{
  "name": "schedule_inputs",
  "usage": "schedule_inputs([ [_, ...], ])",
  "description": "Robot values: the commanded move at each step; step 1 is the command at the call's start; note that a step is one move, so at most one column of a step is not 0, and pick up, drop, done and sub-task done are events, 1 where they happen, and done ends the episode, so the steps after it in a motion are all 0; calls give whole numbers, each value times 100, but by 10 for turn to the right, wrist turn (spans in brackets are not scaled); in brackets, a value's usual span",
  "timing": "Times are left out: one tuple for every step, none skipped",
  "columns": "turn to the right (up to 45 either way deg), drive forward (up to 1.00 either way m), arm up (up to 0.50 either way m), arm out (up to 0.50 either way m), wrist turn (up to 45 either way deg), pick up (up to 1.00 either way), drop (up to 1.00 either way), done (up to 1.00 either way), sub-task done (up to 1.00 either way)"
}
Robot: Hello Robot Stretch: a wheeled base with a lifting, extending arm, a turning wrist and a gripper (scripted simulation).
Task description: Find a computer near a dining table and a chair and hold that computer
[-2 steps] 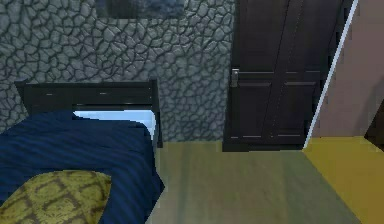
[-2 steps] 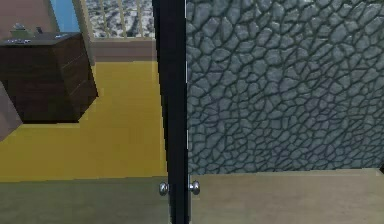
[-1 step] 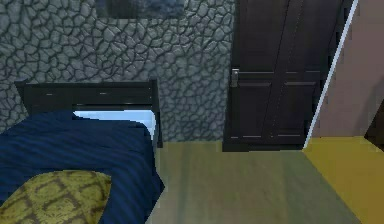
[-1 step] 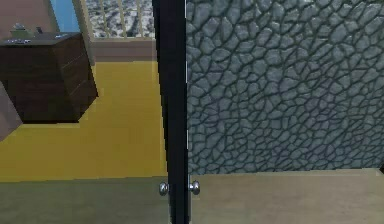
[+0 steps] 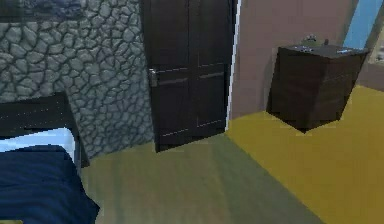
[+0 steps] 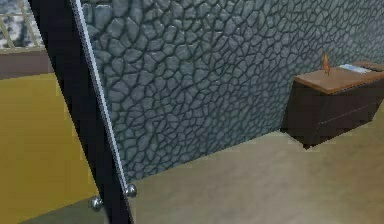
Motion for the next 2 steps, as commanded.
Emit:
schedule_inputs([
  [0, 20, 0, 0, 0, 0, 0, 0, 0],
  [180, 0, 0, 0, 0, 0, 0, 0, 0],
])
